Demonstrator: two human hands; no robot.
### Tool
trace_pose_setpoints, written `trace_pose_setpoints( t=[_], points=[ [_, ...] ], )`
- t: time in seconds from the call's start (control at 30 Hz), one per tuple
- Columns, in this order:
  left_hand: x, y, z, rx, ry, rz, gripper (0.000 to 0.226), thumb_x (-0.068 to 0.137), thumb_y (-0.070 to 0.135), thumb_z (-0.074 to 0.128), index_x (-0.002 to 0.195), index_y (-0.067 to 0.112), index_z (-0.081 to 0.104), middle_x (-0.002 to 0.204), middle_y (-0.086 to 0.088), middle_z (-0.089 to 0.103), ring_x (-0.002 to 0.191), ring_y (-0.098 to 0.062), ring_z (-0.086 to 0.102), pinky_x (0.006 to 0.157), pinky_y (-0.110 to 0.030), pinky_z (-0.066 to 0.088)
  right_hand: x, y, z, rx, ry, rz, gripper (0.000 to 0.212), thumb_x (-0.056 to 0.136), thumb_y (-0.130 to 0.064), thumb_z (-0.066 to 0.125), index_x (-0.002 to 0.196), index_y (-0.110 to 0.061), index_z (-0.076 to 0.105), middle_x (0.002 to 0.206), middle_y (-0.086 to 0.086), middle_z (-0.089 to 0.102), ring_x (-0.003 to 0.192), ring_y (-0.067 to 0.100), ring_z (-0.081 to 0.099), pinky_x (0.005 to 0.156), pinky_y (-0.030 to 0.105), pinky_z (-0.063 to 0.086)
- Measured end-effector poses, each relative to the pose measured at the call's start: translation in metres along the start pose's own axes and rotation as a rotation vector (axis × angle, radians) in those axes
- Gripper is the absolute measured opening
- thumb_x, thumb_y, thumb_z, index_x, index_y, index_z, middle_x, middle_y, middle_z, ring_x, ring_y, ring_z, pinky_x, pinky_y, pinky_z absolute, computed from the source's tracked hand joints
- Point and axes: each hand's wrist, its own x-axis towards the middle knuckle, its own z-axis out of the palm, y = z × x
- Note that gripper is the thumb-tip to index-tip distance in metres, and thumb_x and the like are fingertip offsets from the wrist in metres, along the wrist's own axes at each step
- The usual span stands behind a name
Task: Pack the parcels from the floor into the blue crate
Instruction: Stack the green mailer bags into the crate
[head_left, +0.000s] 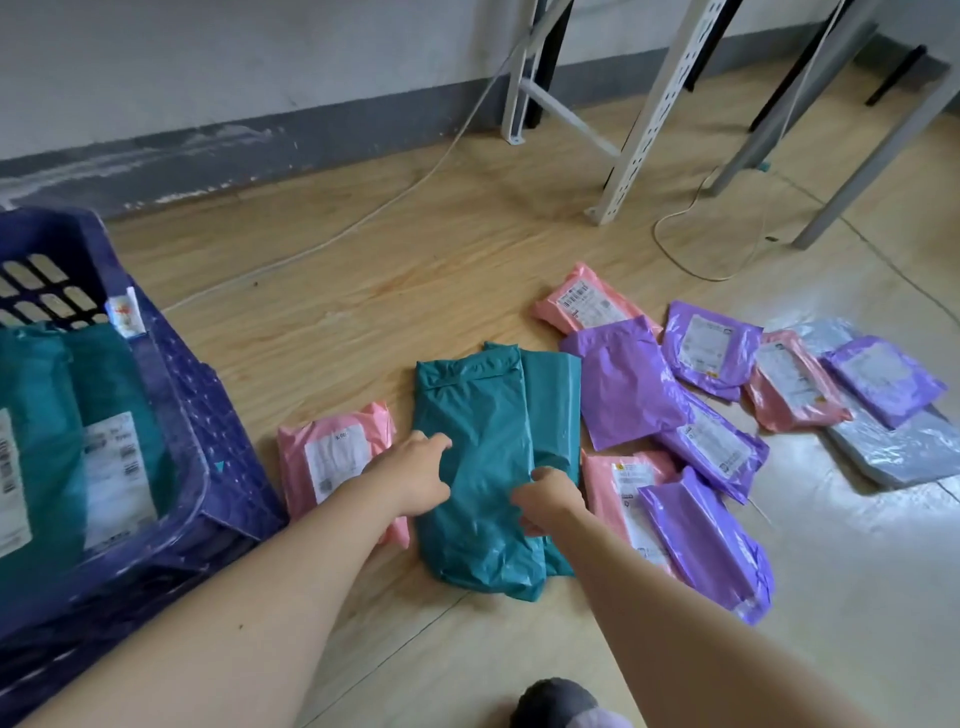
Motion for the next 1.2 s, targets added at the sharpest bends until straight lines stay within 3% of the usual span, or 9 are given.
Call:
trace_pose_setpoints(
  t=[0.13, 0.33, 0.4, 0.47, 0.63, 0.8, 1.03, 1.13, 1.2],
  points=[
    [0.007, -0.006, 0.003, -0.015, -0.043, -0.017, 0.06, 0.089, 0.02, 0.05, 0.145, 0.023, 0.028, 0.144, -0.002, 0.031, 0.113, -0.023, 0.052, 0.081, -0.031, 0.043, 0.012, 0.005, 0.004, 0.071, -0.018, 0.087, 0.034, 0.084, -0.012, 0.05, 0.118, -0.008, 0.045, 0.091, 0.006, 0.054, 0.067, 0.027, 0.063, 0.073, 0.04, 0.058],
    [0.009, -0.013, 0.003, -0.03, -0.056, -0.025, 0.058, 0.09, 0.02, 0.049, 0.144, 0.022, 0.029, 0.146, -0.003, 0.03, 0.118, -0.023, 0.049, 0.089, -0.032, 0.044, 0.029, -0.001, 0.005, 0.432, -0.051, 0.177, 0.015, 0.087, -0.004, 0.051, 0.101, -0.007, 0.047, 0.104, 0.012, 0.052, 0.063, 0.026, 0.058, 0.055, 0.031, 0.052],
    [0.009, -0.016, 0.003, -0.038, -0.06, -0.031, 0.058, 0.09, 0.019, 0.05, 0.145, 0.021, 0.029, 0.146, -0.004, 0.03, 0.117, -0.024, 0.049, 0.088, -0.032, 0.043, 0.03, -0.003, 0.006, 0.455, -0.033, 0.199, 0.007, 0.088, -0.003, 0.05, 0.084, -0.007, 0.046, 0.089, 0.009, 0.049, 0.062, 0.024, 0.057, 0.052, 0.028, 0.047],
    [0.009, -0.018, 0.003, -0.038, -0.062, -0.04, 0.059, 0.09, 0.02, 0.051, 0.145, 0.021, 0.029, 0.145, -0.005, 0.031, 0.118, -0.023, 0.049, 0.088, -0.031, 0.043, 0.031, -0.002, 0.007, 0.471, -0.027, 0.211, 0.018, 0.088, -0.002, 0.051, 0.073, -0.008, 0.043, 0.078, 0.009, 0.045, 0.059, 0.021, 0.054, 0.052, 0.027, 0.045],
    [0.008, -0.02, 0.004, -0.046, -0.066, -0.046, 0.06, 0.09, 0.021, 0.052, 0.145, 0.021, 0.029, 0.146, -0.005, 0.031, 0.121, -0.023, 0.046, 0.091, -0.031, 0.043, 0.029, -0.003, 0.006, 0.471, -0.029, 0.229, 0.024, 0.086, 0.004, 0.052, 0.066, -0.004, 0.041, 0.063, 0.01, 0.041, 0.052, 0.018, 0.042, 0.051, 0.025, 0.04],
    [0.008, -0.018, 0.004, -0.066, -0.063, -0.044, 0.06, 0.09, 0.021, 0.051, 0.145, 0.02, 0.028, 0.146, -0.005, 0.031, 0.121, -0.024, 0.047, 0.085, -0.029, 0.04, 0.028, 0.0, 0.004, 0.421, -0.001, 0.217, 0.026, 0.076, 0.002, 0.07, 0.063, -0.006, 0.049, 0.056, 0.009, 0.045, 0.043, 0.013, 0.042, 0.035, 0.018, 0.04],
    [0.009, -0.01, 0.001, -0.301, -0.014, -0.113, 0.055, 0.096, 0.034, 0.047, 0.145, 0.018, 0.029, 0.148, -0.009, 0.034, 0.123, -0.027, 0.05, 0.091, -0.029, 0.041, 0.013, -0.015, -0.003, 0.507, 0.004, 0.04, 0.017, 0.071, -0.003, 0.07, 0.061, -0.011, 0.059, 0.061, 0.004, 0.051, 0.055, 0.017, 0.045, 0.049, 0.023, 0.036],
    [0.009, -0.002, -0.003, -0.509, 0.043, -0.144, 0.059, 0.096, 0.047, 0.042, 0.144, 0.014, 0.032, 0.15, -0.006, 0.034, 0.135, -0.025, 0.038, 0.104, -0.032, 0.034, 0.003, -0.024, -0.008, 0.568, -0.133, -0.04, 0.017, 0.072, -0.003, 0.067, 0.063, -0.016, 0.06, 0.073, 0.003, 0.057, 0.072, 0.016, 0.052, 0.061, 0.025, 0.04],
    [0.009, 0.003, -0.007, -0.702, 0.077, -0.208, 0.069, 0.094, 0.055, 0.041, 0.145, 0.01, 0.03, 0.152, -0.007, 0.032, 0.137, -0.026, 0.035, 0.107, -0.038, 0.033, -0.005, -0.029, -0.009, 0.547, -0.241, -0.093, 0.025, 0.074, -0.001, 0.067, 0.06, -0.019, 0.055, 0.061, -0.006, 0.056, 0.068, 0.01, 0.051, 0.06, 0.022, 0.038]
  ],
)
